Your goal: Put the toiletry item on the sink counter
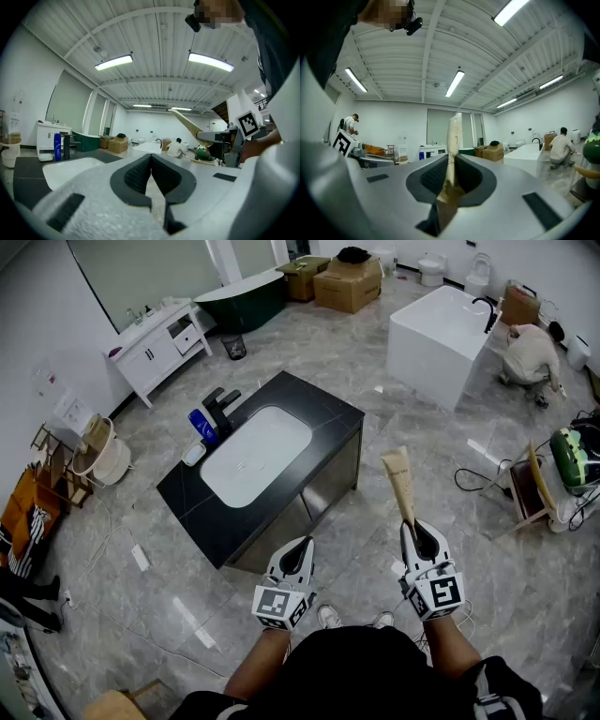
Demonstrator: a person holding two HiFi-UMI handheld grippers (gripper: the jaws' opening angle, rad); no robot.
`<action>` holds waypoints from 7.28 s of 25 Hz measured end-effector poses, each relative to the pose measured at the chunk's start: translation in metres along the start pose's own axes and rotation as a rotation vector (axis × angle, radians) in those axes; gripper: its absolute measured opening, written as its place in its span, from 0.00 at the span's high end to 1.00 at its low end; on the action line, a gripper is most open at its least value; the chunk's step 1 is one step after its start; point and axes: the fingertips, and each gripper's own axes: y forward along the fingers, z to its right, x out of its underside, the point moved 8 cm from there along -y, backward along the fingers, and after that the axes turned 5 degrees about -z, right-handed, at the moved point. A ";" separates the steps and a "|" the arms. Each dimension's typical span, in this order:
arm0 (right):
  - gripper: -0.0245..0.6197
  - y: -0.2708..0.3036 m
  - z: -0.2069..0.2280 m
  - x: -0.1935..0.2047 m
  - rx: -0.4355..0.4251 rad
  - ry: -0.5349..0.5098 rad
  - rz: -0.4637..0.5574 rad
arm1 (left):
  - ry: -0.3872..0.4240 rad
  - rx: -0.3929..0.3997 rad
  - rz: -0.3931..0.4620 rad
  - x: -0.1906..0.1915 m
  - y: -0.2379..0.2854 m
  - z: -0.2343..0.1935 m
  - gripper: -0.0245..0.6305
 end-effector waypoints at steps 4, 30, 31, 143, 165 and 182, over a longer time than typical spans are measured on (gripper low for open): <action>0.90 -0.001 -0.008 0.002 0.002 -0.006 0.002 | -0.003 0.002 -0.002 0.003 -0.006 -0.005 0.95; 0.88 0.065 -0.046 -0.003 -0.052 0.034 0.009 | -0.023 -0.058 -0.008 0.008 -0.030 -0.071 0.95; 0.88 0.072 -0.047 -0.003 -0.063 0.033 0.008 | -0.025 -0.068 -0.007 0.007 -0.029 -0.075 0.95; 0.63 0.448 -0.397 0.156 -0.927 -0.237 -0.574 | -0.197 -0.958 -0.021 0.038 -0.182 -0.286 0.95; 0.95 0.416 -0.302 0.005 -0.967 -0.089 -0.193 | -0.107 -0.855 0.063 -0.014 -0.122 -0.297 0.95; 0.95 0.400 -0.273 -0.026 -0.960 -0.134 -0.056 | -0.102 -0.773 0.055 -0.018 -0.090 -0.289 0.95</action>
